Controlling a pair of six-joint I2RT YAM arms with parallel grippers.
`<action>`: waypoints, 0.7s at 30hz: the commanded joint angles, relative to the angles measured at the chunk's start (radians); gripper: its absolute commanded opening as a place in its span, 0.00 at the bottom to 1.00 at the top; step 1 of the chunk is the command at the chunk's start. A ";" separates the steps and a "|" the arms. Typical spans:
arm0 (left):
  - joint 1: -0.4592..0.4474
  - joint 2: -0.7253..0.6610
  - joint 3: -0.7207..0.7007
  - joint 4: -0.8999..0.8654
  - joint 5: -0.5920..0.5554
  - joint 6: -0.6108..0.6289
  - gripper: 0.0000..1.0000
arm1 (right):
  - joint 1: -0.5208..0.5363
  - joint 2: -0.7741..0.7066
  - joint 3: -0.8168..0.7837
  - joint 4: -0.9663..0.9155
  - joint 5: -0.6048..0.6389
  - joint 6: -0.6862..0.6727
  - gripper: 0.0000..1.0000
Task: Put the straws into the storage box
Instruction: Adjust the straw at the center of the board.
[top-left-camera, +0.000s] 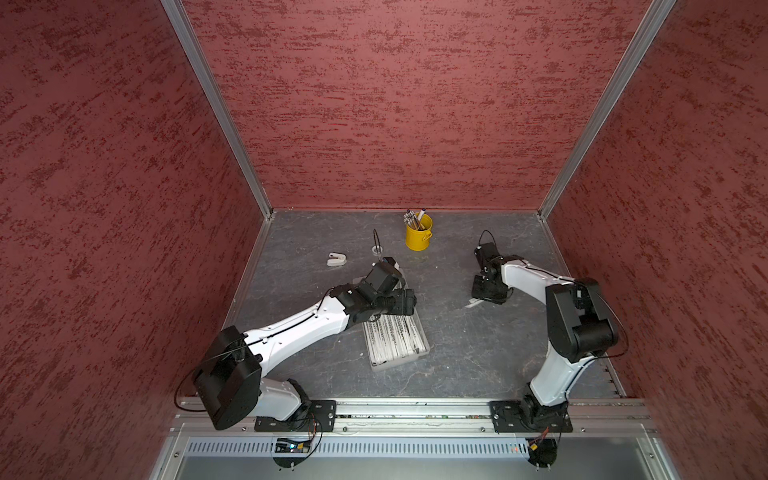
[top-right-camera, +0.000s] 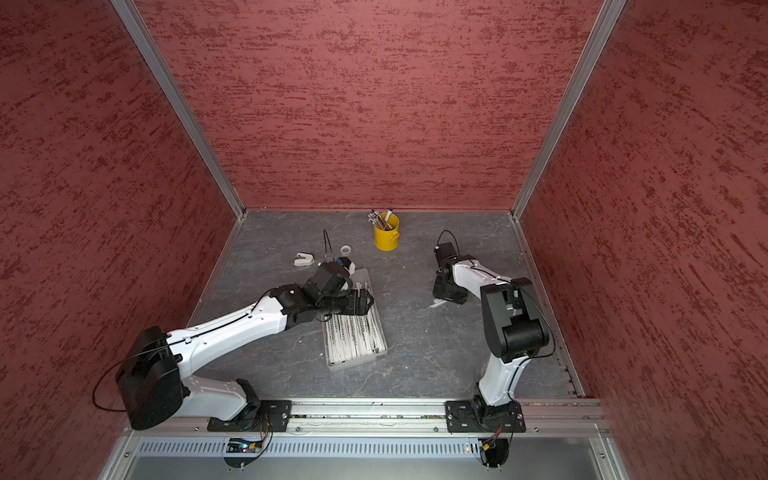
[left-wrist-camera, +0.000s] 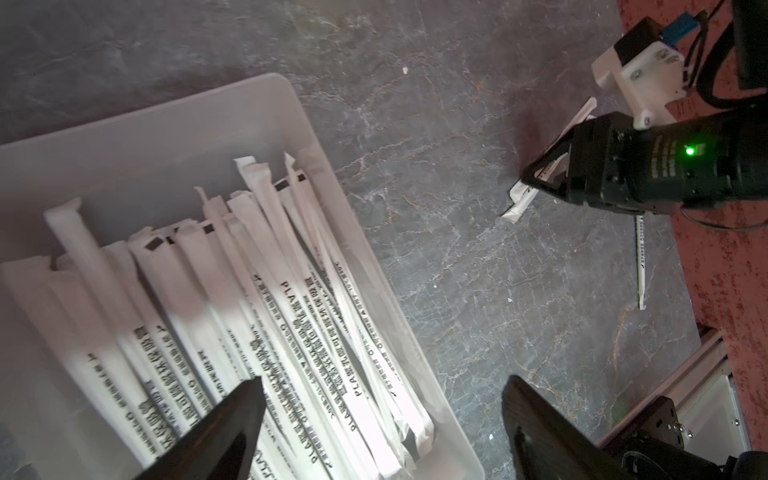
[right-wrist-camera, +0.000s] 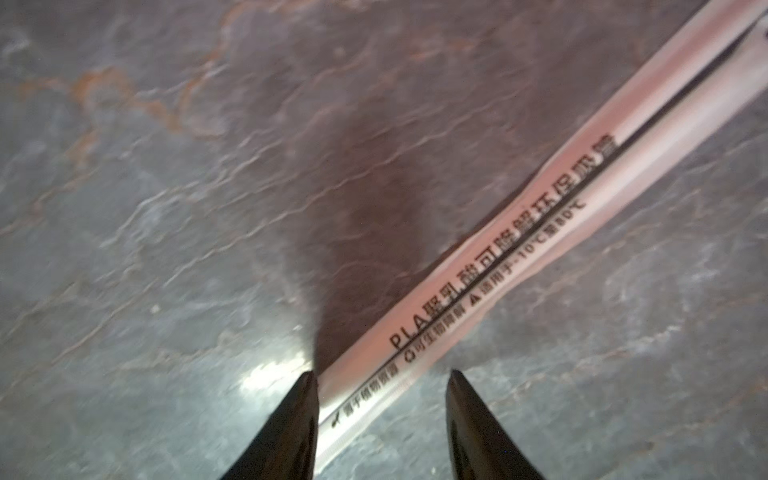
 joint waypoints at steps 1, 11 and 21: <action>0.033 -0.055 -0.033 -0.033 -0.014 0.002 0.92 | -0.012 -0.070 0.032 -0.095 0.086 0.006 0.54; 0.073 -0.070 -0.053 -0.021 0.011 0.002 0.92 | -0.120 -0.038 0.034 0.014 0.011 0.110 0.47; 0.073 -0.077 -0.058 -0.029 0.003 0.003 0.92 | -0.105 0.107 0.107 0.074 -0.048 0.036 0.23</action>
